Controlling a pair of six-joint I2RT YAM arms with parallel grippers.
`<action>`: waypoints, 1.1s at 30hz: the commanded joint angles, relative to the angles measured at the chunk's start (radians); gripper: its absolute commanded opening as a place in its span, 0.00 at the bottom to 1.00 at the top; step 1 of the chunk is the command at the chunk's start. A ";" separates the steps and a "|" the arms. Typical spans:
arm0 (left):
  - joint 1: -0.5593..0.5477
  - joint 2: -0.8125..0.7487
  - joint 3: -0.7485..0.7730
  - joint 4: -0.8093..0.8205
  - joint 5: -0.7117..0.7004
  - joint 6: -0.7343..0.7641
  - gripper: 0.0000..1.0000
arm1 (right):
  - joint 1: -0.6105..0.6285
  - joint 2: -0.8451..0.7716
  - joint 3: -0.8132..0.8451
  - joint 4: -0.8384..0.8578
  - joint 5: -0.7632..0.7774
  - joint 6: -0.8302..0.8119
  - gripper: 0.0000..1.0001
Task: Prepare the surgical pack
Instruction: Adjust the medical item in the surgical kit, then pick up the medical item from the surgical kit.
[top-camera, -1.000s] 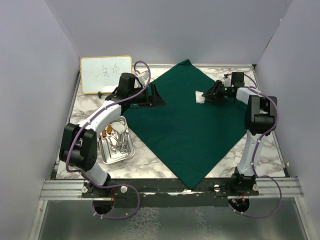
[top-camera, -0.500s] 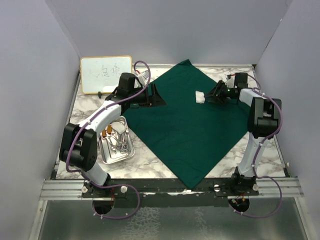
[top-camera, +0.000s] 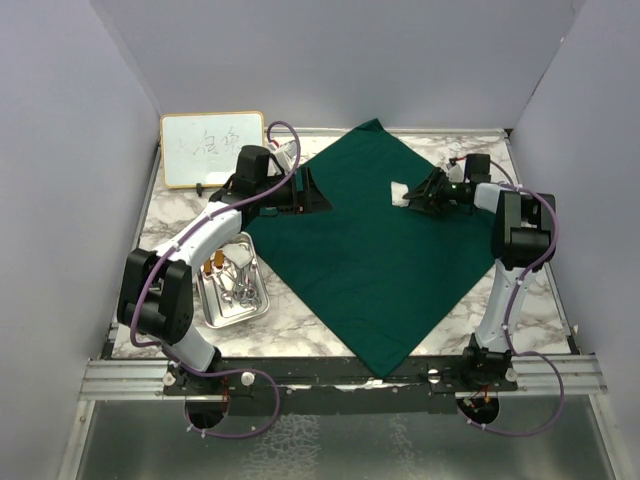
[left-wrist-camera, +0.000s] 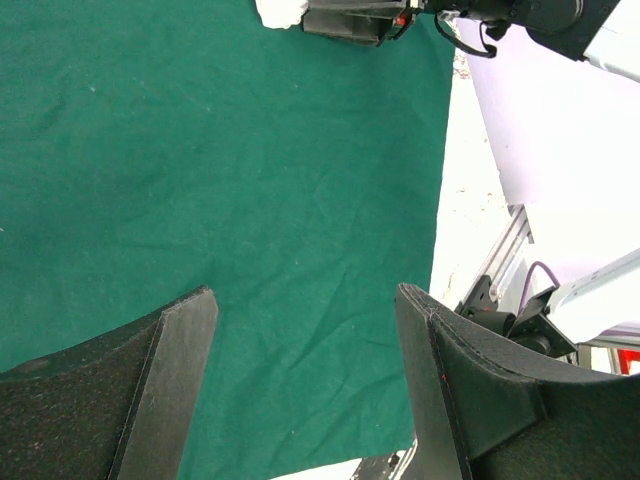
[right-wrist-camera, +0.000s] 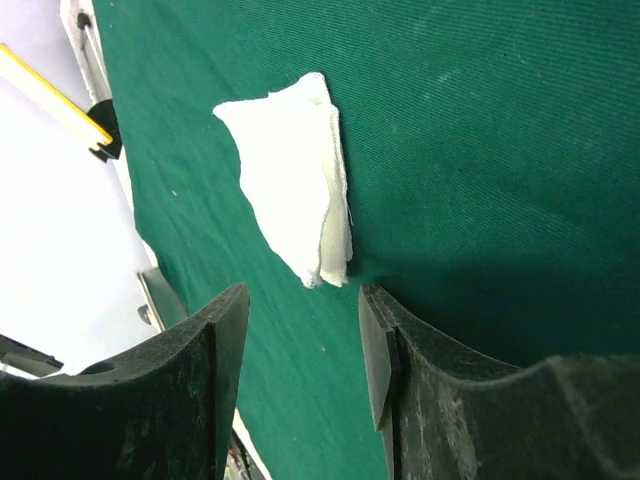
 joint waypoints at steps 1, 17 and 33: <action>0.006 -0.034 -0.008 0.024 0.033 -0.005 0.75 | -0.006 0.030 -0.011 0.044 -0.031 0.011 0.50; 0.009 -0.044 -0.009 0.027 0.035 -0.005 0.75 | 0.001 0.098 -0.006 0.103 -0.023 0.119 0.57; 0.015 -0.047 -0.016 0.038 0.039 -0.014 0.75 | 0.023 0.131 0.010 0.117 -0.009 0.154 0.57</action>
